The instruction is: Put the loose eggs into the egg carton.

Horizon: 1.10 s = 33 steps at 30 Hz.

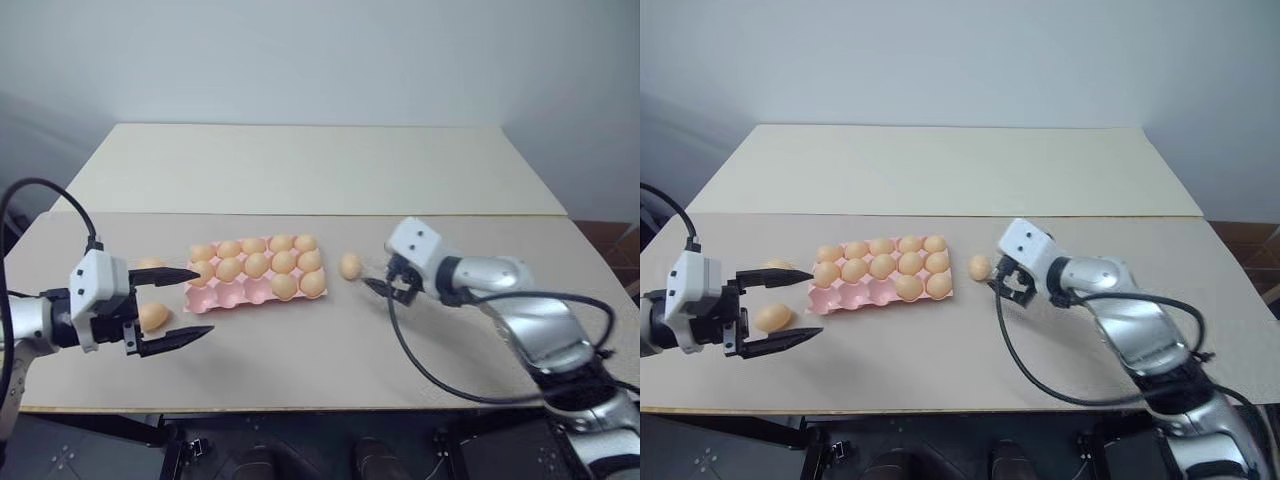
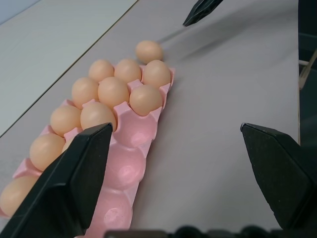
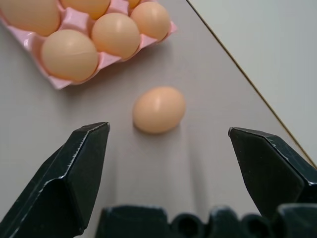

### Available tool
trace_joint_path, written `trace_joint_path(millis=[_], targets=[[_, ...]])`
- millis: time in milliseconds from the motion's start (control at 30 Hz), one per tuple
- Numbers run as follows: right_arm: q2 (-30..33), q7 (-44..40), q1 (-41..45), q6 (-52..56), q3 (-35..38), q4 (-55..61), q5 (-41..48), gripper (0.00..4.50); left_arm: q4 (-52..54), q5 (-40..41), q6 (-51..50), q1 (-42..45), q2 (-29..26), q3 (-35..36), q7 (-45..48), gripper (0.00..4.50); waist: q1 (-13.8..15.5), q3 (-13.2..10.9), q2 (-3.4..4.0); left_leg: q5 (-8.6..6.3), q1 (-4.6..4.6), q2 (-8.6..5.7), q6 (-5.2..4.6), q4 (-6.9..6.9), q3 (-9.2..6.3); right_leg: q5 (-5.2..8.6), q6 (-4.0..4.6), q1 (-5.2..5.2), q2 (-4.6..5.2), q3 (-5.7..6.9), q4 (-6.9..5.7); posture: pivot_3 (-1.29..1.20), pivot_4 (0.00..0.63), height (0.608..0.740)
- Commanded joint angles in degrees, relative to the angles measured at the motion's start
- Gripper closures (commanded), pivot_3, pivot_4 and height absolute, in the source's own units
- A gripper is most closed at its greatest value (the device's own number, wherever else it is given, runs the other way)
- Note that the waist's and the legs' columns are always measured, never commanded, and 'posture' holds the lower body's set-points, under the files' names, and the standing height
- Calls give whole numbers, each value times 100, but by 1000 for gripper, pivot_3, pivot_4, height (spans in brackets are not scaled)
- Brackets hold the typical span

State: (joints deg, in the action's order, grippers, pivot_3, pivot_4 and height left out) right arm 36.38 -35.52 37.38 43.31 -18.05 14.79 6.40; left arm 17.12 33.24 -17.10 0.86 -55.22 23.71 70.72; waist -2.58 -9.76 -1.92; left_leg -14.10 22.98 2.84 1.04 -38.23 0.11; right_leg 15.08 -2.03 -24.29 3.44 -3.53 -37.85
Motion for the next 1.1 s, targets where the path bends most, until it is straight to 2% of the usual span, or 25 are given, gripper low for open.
trace_joint_path(millis=[33, 300, 700, 800, 933, 1000, 1100], targets=[[-236, 111, 291, -639, -135, -570, -394, 46, 90, -34, 143, 105, 2, 25, -80, 0, 16, 0, 0, 0, 4, 0, 0, 0, 0, 0, 0, -2, 0, 1, 0, 0, 150, 740], [-991, 88, 674, -1245, -290, -1717, -783, 46, 240, -54, 159, -89, 59, 104, -182, 0, -4, 0, 0, 0, 1, 1, 0, 0, 0, -1, 1, -3, 0, 1, -6, 0, 150, 740], [-1364, -20, 772, -1624, -213, -2704, -1036, 46, 319, -148, 173, -232, 58, 88, -271, 0, -2, 0, 1, 0, 1, 1, 1, 0, 0, -1, 1, -3, 1, 1, -9, 0, 150, 740], [-1369, -37, 740, -1635, -207, -2690, -1069, 597, 333, -172, 187, -252, 54, 87, -293, 0, -7, 0, 1, 0, -1, 1, 1, 0, 0, -1, 1, -3, 1, 1, -10, 0, 150, 740], [-1384, -27, 715, -1509, -157, -2615, -1089, 1914, 338, -169, 188, -254, 47, 90, -298, 0, -6, 0, 1, 0, -2, 1, 1, 0, 0, -1, 1, -3, 1, 1, -11, 0, 150, 740], [-1356, -54, 662, -1498, -160, -2540, -1111, 2111, 306, -175, 191, -231, 38, 78, -291, 0, -4, 0, 1, 0, -1, 1, 1, 0, 0, -1, 1, -3, 1, 1, -11, 0, 150, 740], [-1313, -9, 590, -1506, -151, -2480, -1177, 2149, 255, -188, 207, -202, 41, 66, -293, 0, -2, 0, 1, 0, -1, 1, 1, 0, -1, -1, 1, -2, 1, 1, -11, 0, 150, 740]])
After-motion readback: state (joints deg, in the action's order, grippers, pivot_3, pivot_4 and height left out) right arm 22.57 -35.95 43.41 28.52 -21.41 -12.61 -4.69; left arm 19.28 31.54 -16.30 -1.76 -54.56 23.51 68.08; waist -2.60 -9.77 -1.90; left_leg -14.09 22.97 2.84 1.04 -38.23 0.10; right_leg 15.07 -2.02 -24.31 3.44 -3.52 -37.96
